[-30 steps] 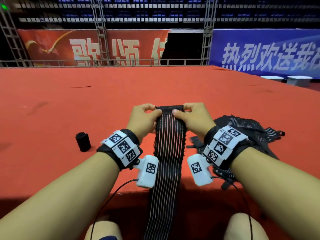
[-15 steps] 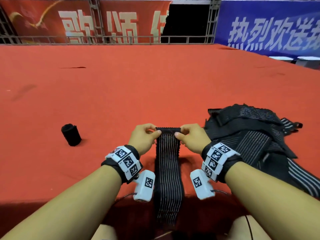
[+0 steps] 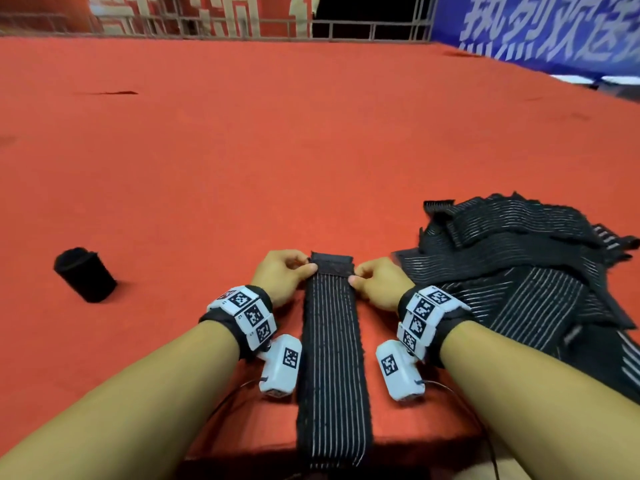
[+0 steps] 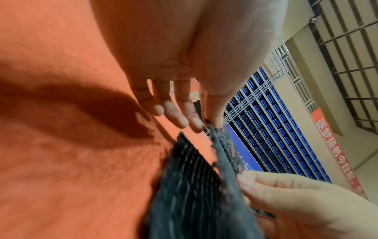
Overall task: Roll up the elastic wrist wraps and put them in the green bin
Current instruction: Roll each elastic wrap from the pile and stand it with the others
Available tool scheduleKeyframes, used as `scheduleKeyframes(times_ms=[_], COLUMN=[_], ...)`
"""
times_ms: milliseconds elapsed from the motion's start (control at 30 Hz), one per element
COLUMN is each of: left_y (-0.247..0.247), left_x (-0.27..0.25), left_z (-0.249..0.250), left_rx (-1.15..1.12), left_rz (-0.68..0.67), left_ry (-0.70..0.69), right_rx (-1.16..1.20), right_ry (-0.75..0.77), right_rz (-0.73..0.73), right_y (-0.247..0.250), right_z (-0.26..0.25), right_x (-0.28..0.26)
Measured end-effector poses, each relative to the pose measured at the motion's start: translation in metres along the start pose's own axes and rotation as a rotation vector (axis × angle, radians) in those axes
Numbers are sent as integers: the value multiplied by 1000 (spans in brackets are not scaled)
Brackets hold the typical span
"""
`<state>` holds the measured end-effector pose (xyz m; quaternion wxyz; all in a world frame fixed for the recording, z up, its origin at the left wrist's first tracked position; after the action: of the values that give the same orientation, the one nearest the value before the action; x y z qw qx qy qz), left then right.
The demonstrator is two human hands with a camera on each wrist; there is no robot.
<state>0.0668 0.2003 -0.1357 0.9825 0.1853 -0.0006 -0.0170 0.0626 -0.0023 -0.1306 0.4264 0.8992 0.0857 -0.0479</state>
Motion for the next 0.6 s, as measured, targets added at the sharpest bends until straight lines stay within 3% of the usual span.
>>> scheduleKeyframes(times_ms=[300, 600], left_y=[-2, -5], left_x=[56, 73], left_z=[-19, -27], left_rx=[79, 280], left_rz=[-12, 11], left_ry=[51, 171], right_rx=[57, -129], right_ry=[-116, -167], right_rz=[-149, -121], right_y=[-7, -10], right_z=[5, 3], right_x=[27, 20])
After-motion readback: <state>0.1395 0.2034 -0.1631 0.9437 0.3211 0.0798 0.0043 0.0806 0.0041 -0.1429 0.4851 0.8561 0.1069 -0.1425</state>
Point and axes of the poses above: each hand's wrist, its own x-axis towards the middle knuckle, its own y-axis out of the back of the hand, z = x × y, the point moved 5 cm from there along x, towards the middle knuckle, and after that the axes turned 2 degrees about -x, right-handed, at the moved point
